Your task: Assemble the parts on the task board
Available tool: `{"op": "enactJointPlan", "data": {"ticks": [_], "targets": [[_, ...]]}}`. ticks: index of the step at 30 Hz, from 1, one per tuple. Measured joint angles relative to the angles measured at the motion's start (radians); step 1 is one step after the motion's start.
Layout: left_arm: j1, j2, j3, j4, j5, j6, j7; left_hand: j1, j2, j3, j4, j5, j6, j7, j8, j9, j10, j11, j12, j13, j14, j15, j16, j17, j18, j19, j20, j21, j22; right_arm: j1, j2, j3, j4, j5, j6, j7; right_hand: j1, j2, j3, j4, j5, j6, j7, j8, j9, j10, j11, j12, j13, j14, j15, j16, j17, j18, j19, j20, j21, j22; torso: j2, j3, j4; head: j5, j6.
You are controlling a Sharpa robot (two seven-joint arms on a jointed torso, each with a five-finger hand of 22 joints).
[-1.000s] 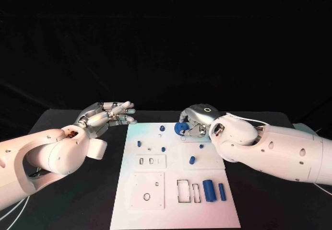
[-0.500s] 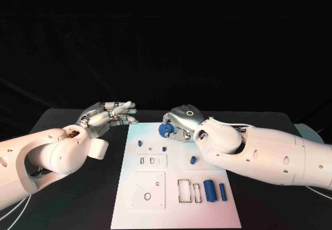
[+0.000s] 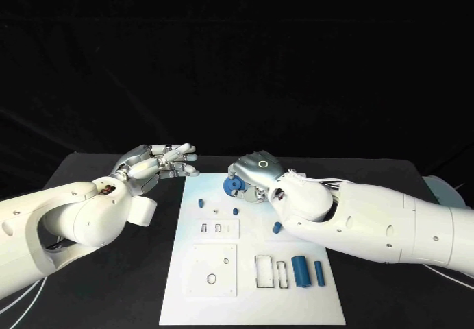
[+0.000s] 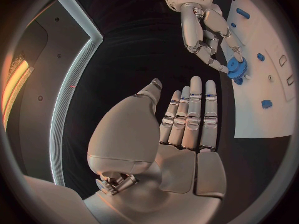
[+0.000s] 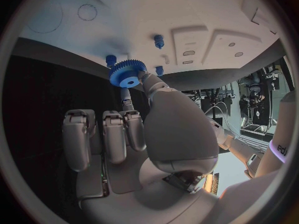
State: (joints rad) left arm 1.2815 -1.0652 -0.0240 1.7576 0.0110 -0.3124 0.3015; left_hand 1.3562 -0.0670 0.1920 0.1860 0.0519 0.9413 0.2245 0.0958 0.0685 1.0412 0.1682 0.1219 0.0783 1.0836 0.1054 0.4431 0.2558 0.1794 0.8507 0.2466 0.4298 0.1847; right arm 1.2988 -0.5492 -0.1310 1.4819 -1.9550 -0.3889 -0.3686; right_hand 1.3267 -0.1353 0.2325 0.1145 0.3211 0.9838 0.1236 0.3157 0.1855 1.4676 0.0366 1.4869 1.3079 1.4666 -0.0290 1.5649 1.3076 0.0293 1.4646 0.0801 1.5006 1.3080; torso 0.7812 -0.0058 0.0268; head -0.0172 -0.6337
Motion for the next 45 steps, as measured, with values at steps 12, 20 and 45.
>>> {"op": "enactJointPlan", "data": {"ticks": [12, 20, 45], "targets": [[0.000, -0.001, 0.000, 0.002, 0.000, 0.000, 0.000, 0.000, 0.000, 0.000, 0.000, 0.000, 0.000, 0.000, 0.000, 0.000, 0.000, 0.000, 0.000, 0.000, 0.000, 0.000, 0.000, 0.000, 0.000, 0.000, 0.000, 0.000, 0.000, -0.031, 0.031, -0.001, -0.044, -0.005, 0.001, 0.002, -0.012, -0.011, 0.015, 0.010, -0.004, 0.035, -0.016, -0.001, 0.002, 0.000, 0.000, 0.000, 0.000, 0.000, 0.000, 0.000, 0.000, 0.000, 0.000, 0.000, 0.008, 0.000, 0.000, 0.0011, 0.0009, 0.004, -0.005], [0.000, -0.002, 0.000, 0.003, 0.000, 0.000, 0.000, 0.000, 0.000, 0.000, 0.000, 0.000, 0.000, 0.000, 0.000, 0.000, 0.000, 0.000, -0.004, 0.000, 0.000, 0.000, 0.006, 0.001, 0.000, 0.000, 0.000, 0.004, 0.000, -0.035, 0.040, -0.001, -0.054, -0.006, 0.001, 0.003, -0.012, -0.011, 0.015, 0.010, -0.004, 0.035, -0.016, -0.001, 0.002, 0.000, 0.000, 0.000, 0.000, 0.000, 0.000, 0.000, 0.000, 0.000, 0.000, 0.000, 0.008, 0.000, 0.000, 0.0010, 0.0007, 0.007, -0.006], [0.000, -0.003, 0.000, -0.002, 0.000, 0.001, -0.001, 0.000, 0.000, 0.000, 0.000, 0.000, 0.000, 0.000, -0.001, 0.000, 0.000, 0.000, -0.004, 0.000, 0.000, 0.000, 0.006, 0.001, 0.000, -0.002, 0.002, 0.004, 0.000, -0.030, -0.075, 0.013, 0.031, 0.050, -0.097, 0.018, -0.033, -0.033, 0.024, 0.013, -0.007, 0.015, -0.004, -0.036, -0.005, 0.000, 0.000, 0.000, 0.000, 0.000, 0.000, 0.000, 0.000, 0.000, 0.000, 0.000, -0.004, -0.001, -0.003, 0.0017, -0.0016, 0.003, 0.012]]}}
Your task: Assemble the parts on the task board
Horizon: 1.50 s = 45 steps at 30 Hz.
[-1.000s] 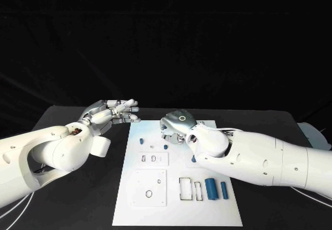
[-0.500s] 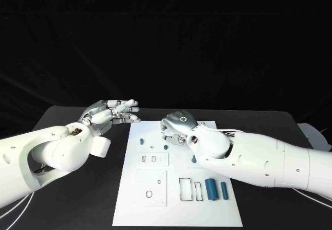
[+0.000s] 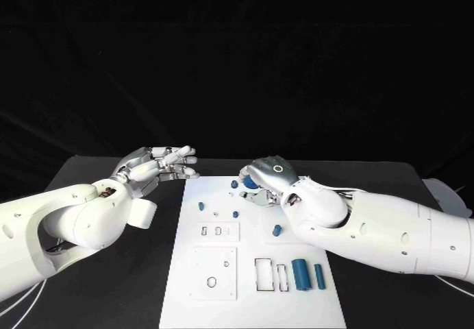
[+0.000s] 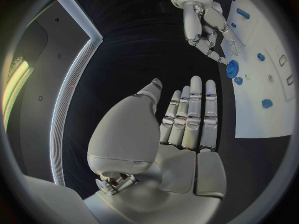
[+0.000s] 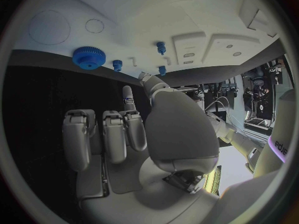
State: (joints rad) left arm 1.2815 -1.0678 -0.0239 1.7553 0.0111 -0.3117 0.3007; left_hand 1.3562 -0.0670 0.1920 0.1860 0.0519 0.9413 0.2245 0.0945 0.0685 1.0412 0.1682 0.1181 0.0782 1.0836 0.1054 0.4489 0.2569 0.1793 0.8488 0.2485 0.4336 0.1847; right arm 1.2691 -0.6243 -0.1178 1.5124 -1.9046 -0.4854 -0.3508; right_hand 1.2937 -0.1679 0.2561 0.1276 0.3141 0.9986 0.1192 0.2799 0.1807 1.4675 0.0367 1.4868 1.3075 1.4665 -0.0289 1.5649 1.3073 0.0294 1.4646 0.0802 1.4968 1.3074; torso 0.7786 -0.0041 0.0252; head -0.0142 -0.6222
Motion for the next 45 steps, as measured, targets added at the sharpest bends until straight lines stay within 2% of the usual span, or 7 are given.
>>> {"op": "enactJointPlan", "data": {"ticks": [5, 8, 10, 15, 21, 33, 45], "targets": [[0.000, 0.000, 0.000, -0.003, 0.000, 0.000, 0.000, 0.000, 0.000, 0.000, 0.000, 0.000, 0.000, 0.000, -0.003, 0.000, 0.000, 0.000, 0.000, 0.000, 0.000, 0.000, 0.000, 0.000, 0.000, -0.002, 0.002, 0.000, 0.000, 0.024, -0.054, 0.007, 0.025, 0.099, -0.023, 0.033, -0.010, -0.010, 0.002, 0.002, -0.009, -0.020, 0.013, -0.024, -0.005, -0.004, 0.004, -0.015, 0.000, 0.000, 0.000, 0.000, 0.000, 0.000, 0.000, 0.000, -0.017, 0.000, 0.000, -0.0006, -0.0001, 0.000, 0.006], [0.000, 0.000, 0.000, -0.005, 0.000, 0.000, 0.000, 0.000, 0.000, 0.000, 0.000, 0.000, 0.000, 0.000, -0.003, 0.000, 0.000, 0.000, 0.000, 0.000, 0.000, 0.000, 0.000, 0.001, 0.000, -0.002, 0.002, 0.000, 0.000, 0.038, -0.082, 0.009, 0.033, 0.165, -0.025, 0.057, -0.014, -0.014, 0.002, 0.002, -0.009, -0.027, 0.013, -0.033, -0.005, -0.011, 0.011, -0.032, 0.000, -0.002, 0.003, 0.000, 0.001, 0.000, 0.000, 0.000, -0.027, 0.000, 0.000, -0.0006, -0.0002, -0.001, 0.011], [0.000, 0.000, 0.000, -0.006, 0.000, 0.000, 0.000, 0.000, 0.000, 0.000, 0.000, 0.000, 0.000, 0.000, -0.003, 0.000, 0.000, 0.000, 0.000, 0.000, 0.000, 0.000, 0.000, 0.001, 0.000, -0.002, 0.002, 0.000, 0.000, 0.047, -0.098, 0.011, 0.034, 0.218, -0.023, 0.076, -0.014, -0.014, 0.002, 0.002, -0.009, -0.034, 0.020, -0.042, -0.007, -0.030, 0.017, -0.053, 0.000, 0.000, 0.008, -0.002, 0.001, 0.000, 0.000, 0.004, -0.041, 0.000, 0.000, -0.0006, -0.0006, -0.001, 0.015], [0.000, 0.001, 0.000, -0.009, 0.000, 0.001, 0.000, 0.000, 0.000, 0.000, 0.000, 0.000, 0.000, 0.000, -0.003, 0.000, 0.000, 0.000, 0.000, 0.000, 0.000, 0.000, 0.000, 0.001, 0.000, -0.002, 0.002, 0.000, 0.000, 0.063, -0.113, 0.012, 0.018, 0.321, -0.009, 0.115, -0.020, -0.020, -0.003, 0.001, -0.002, -0.051, 0.022, -0.058, -0.008, -0.055, 0.023, -0.083, 0.000, -0.003, 0.012, -0.006, 0.001, 0.000, -0.007, 0.011, -0.051, 0.001, -0.001, -0.0010, -0.0017, -0.002, 0.021], [0.000, 0.004, 0.000, -0.012, 0.000, 0.001, -0.001, 0.000, 0.000, 0.000, 0.000, 0.000, 0.000, 0.000, -0.003, 0.000, 0.000, 0.000, 0.000, 0.000, 0.000, 0.000, 0.000, 0.001, 0.000, -0.002, 0.002, 0.000, 0.000, 0.070, -0.089, 0.013, -0.043, 0.397, 0.027, 0.139, -0.019, -0.027, -0.009, 0.000, -0.002, -0.057, 0.028, -0.069, -0.009, -0.055, 0.023, -0.083, 0.000, 0.000, 0.015, -0.006, 0.001, 0.000, -0.007, 0.011, -0.051, 0.001, -0.001, -0.0008, -0.0017, -0.005, 0.024], [0.000, 0.009, 0.000, -0.014, 0.000, 0.003, -0.001, 0.000, 0.000, 0.000, 0.000, 0.000, 0.000, 0.000, -0.003, 0.000, 0.000, 0.000, 0.000, 0.000, 0.000, 0.000, 0.000, 0.001, 0.000, -0.002, 0.002, 0.000, 0.000, 0.067, 0.037, 0.009, -0.223, 0.456, 0.109, 0.155, -0.019, -0.027, -0.017, -0.003, -0.002, -0.073, 0.031, -0.079, -0.011, -0.052, 0.027, -0.078, 0.000, -0.004, 0.018, -0.002, 0.001, 0.000, -0.003, 0.015, -0.051, 0.000, 0.002, -0.0006, 0.0021, -0.007, 0.022], [0.000, 0.009, 0.000, -0.012, 0.000, 0.004, -0.001, 0.000, 0.000, 0.000, 0.000, 0.000, 0.000, 0.000, -0.003, 0.000, 0.000, 0.000, 0.000, 0.000, 0.000, 0.000, 0.000, 0.001, 0.000, -0.002, 0.002, 0.000, 0.000, 0.064, 0.096, 0.008, -0.308, 0.475, 0.158, 0.160, -0.019, -0.027, -0.026, -0.001, -0.002, -0.077, 0.034, -0.089, -0.011, -0.052, 0.027, -0.079, 0.000, 0.000, 0.022, -0.002, 0.000, 0.000, -0.007, 0.018, -0.051, 0.000, 0.004, -0.0007, 0.0045, -0.007, 0.015]]}}
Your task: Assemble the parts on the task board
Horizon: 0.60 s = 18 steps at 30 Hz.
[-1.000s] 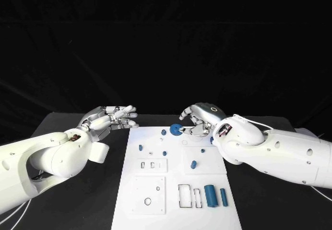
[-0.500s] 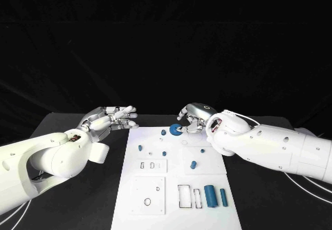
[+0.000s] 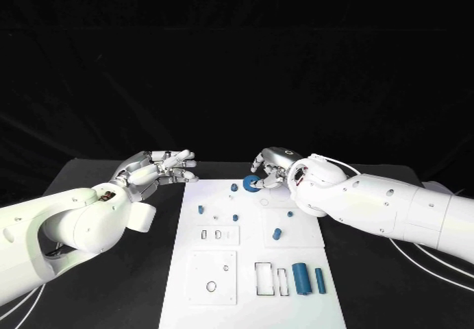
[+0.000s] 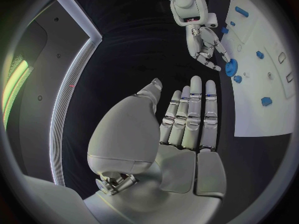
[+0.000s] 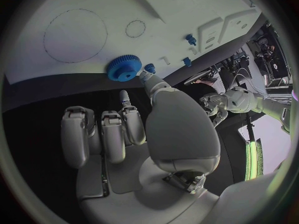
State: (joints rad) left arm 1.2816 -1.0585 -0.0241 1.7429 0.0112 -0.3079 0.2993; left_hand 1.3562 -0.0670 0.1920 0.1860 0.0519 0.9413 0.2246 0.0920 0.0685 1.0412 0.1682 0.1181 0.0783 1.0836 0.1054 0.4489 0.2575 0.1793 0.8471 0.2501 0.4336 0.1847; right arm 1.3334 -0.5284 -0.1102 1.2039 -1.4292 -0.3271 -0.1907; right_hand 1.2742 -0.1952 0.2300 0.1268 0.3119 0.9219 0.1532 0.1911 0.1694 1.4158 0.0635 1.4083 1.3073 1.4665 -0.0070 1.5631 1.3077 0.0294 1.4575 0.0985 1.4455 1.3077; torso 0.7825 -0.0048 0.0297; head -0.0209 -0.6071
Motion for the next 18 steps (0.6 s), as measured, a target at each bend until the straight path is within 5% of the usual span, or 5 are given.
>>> {"op": "enactJointPlan", "data": {"ticks": [18], "targets": [[0.000, 0.000, 0.000, 0.000, 0.000, 0.001, -0.001, 0.000, 0.000, 0.000, 0.000, 0.000, 0.000, 0.000, 0.000, 0.000, 0.000, 0.000, 0.000, 0.000, 0.000, 0.000, 0.000, 0.001, 0.000, 0.000, 0.000, 0.000, 0.000, -0.010, 0.035, -0.002, -0.061, 0.017, 0.050, 0.012, 0.000, 0.000, -0.012, 0.007, 0.000, -0.003, 0.004, -0.006, 0.000, -0.004, 0.004, 0.004, 0.000, 0.000, 0.000, 0.000, 0.000, 0.000, -0.004, 0.004, -0.004, 0.000, -0.001, 0.0007, -0.0006, 0.004, -0.005]]}}
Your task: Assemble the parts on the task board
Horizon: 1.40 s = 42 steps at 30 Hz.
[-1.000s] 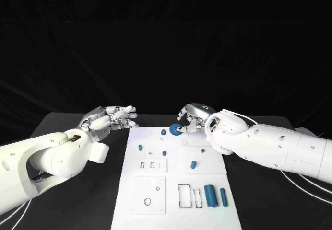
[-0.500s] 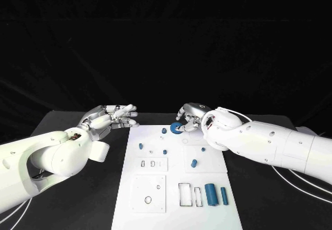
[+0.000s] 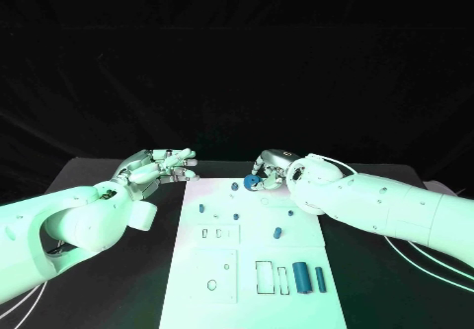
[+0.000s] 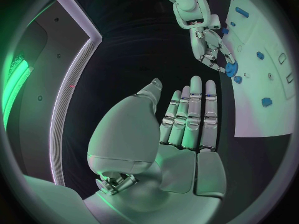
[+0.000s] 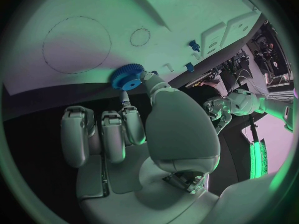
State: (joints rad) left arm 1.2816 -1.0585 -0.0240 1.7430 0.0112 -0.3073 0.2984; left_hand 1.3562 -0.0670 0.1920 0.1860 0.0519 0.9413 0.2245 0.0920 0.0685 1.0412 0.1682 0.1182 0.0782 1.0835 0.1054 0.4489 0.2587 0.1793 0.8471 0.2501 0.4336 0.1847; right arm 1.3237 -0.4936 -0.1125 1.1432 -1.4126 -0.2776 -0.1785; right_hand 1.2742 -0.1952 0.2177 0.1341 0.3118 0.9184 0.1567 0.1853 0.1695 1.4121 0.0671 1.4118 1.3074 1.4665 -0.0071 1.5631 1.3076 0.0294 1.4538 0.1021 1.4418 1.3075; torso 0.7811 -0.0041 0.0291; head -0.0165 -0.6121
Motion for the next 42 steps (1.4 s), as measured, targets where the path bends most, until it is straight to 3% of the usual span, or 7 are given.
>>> {"op": "enactJointPlan", "data": {"ticks": [17, 28, 36, 42], "targets": [[0.000, 0.000, 0.000, -0.001, 0.000, 0.000, -0.001, 0.000, 0.000, 0.000, 0.000, 0.000, 0.000, 0.000, 0.000, 0.000, 0.000, 0.000, 0.000, 0.000, 0.000, 0.000, 0.000, 0.000, 0.000, 0.000, 0.000, 0.000, 0.000, -0.001, 0.007, 0.001, -0.016, 0.013, 0.017, 0.008, -0.013, 0.013, -0.008, 0.003, 0.012, 0.002, -0.002, 0.000, 0.005, 0.008, 0.007, 0.015, 0.001, -0.004, 0.004, 0.004, 0.000, 0.000, 0.001, 0.001, -0.004, 0.000, 0.000, 0.0001, -0.0006, 0.000, -0.009], [0.000, 0.000, 0.000, -0.001, 0.000, 0.000, -0.002, 0.000, 0.000, 0.000, 0.000, 0.000, 0.000, 0.000, 0.000, 0.000, 0.000, 0.000, 0.000, 0.000, -0.003, 0.003, 0.000, 0.000, 0.000, 0.000, 0.000, 0.000, 0.000, 0.001, 0.010, 0.002, -0.020, 0.017, 0.026, 0.008, -0.015, 0.036, -0.011, 0.006, 0.016, 0.065, -0.022, 0.019, 0.021, 0.027, -0.013, 0.031, 0.000, -0.004, 0.004, 0.004, 0.000, 0.000, 0.005, 0.003, -0.002, 0.000, 0.000, 0.0000, -0.0006, -0.001, -0.015], [0.000, 0.000, 0.000, 0.000, 0.000, 0.000, -0.003, 0.000, 0.000, 0.000, 0.000, 0.000, 0.000, 0.000, 0.000, 0.000, 0.000, 0.000, 0.000, 0.000, -0.003, 0.003, 0.000, 0.000, 0.000, 0.000, 0.000, 0.000, 0.000, 0.000, 0.012, 0.002, -0.018, 0.004, 0.026, -0.001, -0.004, 0.052, 0.003, -0.009, 0.015, 0.092, -0.035, 0.026, 0.026, 0.034, -0.020, 0.041, 0.000, 0.000, -0.008, 0.004, 0.000, 0.000, 0.009, -0.002, 0.009, 0.001, 0.000, -0.0003, -0.0003, 0.000, -0.020], [0.000, -0.001, 0.000, 0.000, 0.000, 0.000, -0.004, 0.000, 0.000, 0.000, 0.000, 0.000, 0.000, 0.000, 0.000, 0.000, 0.000, 0.000, 0.000, 0.000, -0.003, 0.003, 0.000, 0.000, 0.000, 0.000, 0.000, 0.000, 0.000, -0.001, 0.012, 0.003, -0.009, -0.023, 0.025, -0.011, -0.001, 0.054, 0.004, -0.016, 0.005, 0.100, -0.035, 0.026, 0.034, 0.038, -0.023, 0.040, 0.000, 0.000, -0.008, 0.004, 0.000, 0.000, 0.013, -0.006, 0.009, 0.000, -0.001, -0.0002, -0.0002, 0.000, -0.022]]}}
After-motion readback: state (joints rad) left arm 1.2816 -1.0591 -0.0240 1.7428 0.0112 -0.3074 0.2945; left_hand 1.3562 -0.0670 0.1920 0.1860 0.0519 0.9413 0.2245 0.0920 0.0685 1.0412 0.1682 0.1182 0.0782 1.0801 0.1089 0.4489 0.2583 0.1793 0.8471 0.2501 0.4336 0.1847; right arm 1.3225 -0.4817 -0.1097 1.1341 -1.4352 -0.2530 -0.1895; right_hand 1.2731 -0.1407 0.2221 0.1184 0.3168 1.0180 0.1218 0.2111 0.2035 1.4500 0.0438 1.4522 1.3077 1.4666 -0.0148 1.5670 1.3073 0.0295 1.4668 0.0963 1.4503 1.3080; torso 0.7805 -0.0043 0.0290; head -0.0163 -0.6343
